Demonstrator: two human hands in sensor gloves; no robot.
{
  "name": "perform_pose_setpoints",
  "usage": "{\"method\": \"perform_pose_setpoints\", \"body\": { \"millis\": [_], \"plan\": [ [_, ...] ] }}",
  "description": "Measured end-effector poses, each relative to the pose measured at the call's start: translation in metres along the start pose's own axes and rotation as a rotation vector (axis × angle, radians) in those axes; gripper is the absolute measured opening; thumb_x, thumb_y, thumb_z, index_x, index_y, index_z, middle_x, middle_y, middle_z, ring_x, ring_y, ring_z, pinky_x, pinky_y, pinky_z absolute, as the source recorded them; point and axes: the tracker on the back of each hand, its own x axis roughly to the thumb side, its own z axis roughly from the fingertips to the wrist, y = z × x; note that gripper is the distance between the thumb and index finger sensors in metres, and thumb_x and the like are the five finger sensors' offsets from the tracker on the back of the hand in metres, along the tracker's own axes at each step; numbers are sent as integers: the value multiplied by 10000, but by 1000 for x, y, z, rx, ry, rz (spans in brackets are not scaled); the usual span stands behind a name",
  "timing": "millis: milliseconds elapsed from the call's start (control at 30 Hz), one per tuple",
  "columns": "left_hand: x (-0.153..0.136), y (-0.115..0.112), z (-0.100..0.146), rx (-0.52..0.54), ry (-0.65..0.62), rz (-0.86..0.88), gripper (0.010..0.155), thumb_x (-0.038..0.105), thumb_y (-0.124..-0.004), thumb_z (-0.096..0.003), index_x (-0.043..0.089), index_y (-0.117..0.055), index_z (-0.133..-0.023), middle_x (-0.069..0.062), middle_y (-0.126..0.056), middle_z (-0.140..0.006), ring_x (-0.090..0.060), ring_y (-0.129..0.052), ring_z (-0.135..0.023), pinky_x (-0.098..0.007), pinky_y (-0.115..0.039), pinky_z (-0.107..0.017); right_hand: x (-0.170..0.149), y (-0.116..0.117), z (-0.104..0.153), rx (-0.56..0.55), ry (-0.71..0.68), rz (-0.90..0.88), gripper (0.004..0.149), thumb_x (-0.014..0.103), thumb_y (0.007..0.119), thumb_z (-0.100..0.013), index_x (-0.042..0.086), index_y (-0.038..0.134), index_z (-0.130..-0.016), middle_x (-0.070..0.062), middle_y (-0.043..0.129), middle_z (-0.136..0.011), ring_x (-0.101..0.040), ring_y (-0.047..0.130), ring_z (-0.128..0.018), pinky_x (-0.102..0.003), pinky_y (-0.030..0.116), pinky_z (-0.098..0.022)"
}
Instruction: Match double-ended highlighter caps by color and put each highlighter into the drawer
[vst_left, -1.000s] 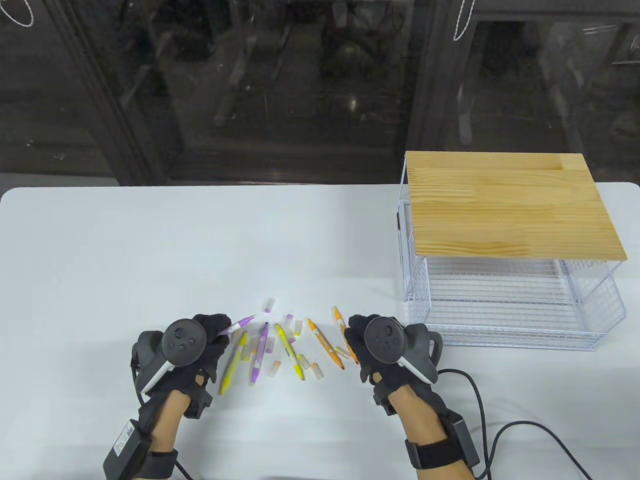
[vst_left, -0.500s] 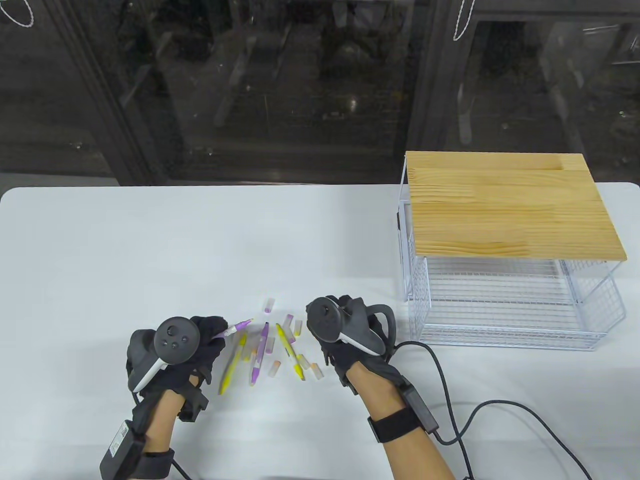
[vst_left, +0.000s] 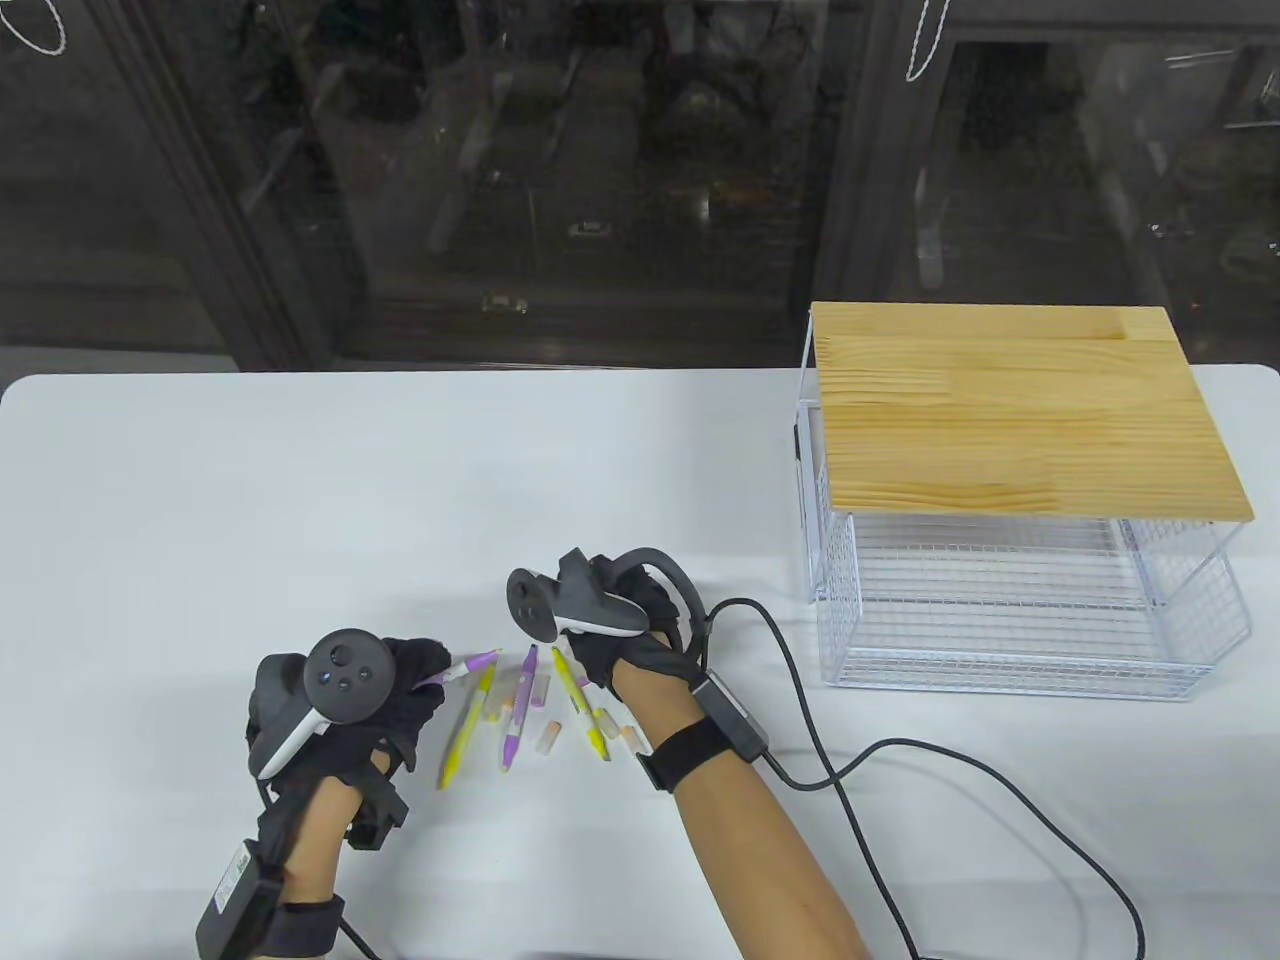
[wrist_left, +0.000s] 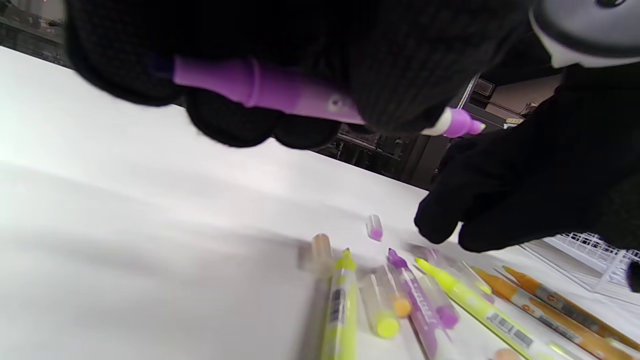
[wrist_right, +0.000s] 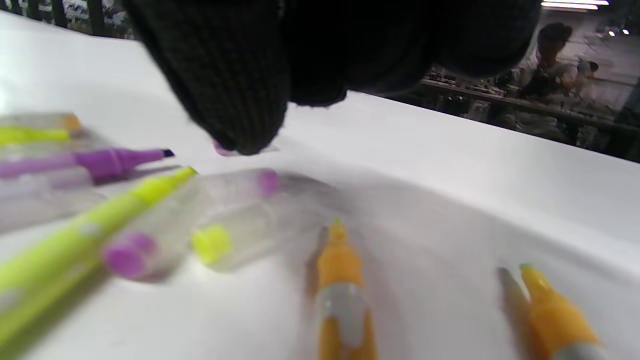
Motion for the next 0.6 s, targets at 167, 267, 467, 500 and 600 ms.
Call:
{"method": "perform_pose_setpoints", "body": {
  "millis": [167, 267, 467, 500, 600],
  "plan": [
    [-1, 0, 0, -9, 5, 6, 494, 363, -885, -392, 258, -859, -874, 16, -944, -847, -312, -956, -656, -560, -821, -473, 1, 4, -6, 0, -19, -30, 378, 311, 973, -360, 390, 951, -728, 52, 879, -757, -224, 873, -555, -430, 773, -469],
    [-2, -1, -1, -11, 3, 4, 493, 363, -883, -393, 259, -859, -874, 17, -943, -848, -312, -956, -657, -559, -822, -473, 2, 6, -9, 1, -21, -7, 376, 312, 977, -354, 392, 955, -720, 57, 883, -750, -218, 876, -551, -426, 776, -467],
    [-1, 0, -1, -17, 8, 10, 494, 362, -883, -394, 259, -858, -876, 16, -942, -849, -313, -955, -659, -560, -821, -474, 0, 10, -15, -20, 3, -10, 375, 311, 969, -358, 389, 949, -725, 59, 886, -742, -217, 881, -548, -425, 780, -465],
    [-2, 0, 0, -17, 8, 10, 494, 361, -883, -393, 257, -859, -875, 13, -942, -850, -314, -955, -659, -560, -820, -474, -1, 11, -16, -24, 14, -3, 377, 313, 967, -358, 390, 948, -727, 61, 886, -742, -216, 881, -550, -425, 781, -466],
    [-1, 0, 0, -20, 11, 9, 492, 362, -883, -394, 260, -859, -875, 17, -942, -851, -313, -955, -659, -560, -820, -475, -3, 12, -19, -11, 34, -1, 388, 313, 967, -361, 387, 941, -741, 58, 884, -751, -219, 881, -559, -428, 779, -472]
  ]
}}
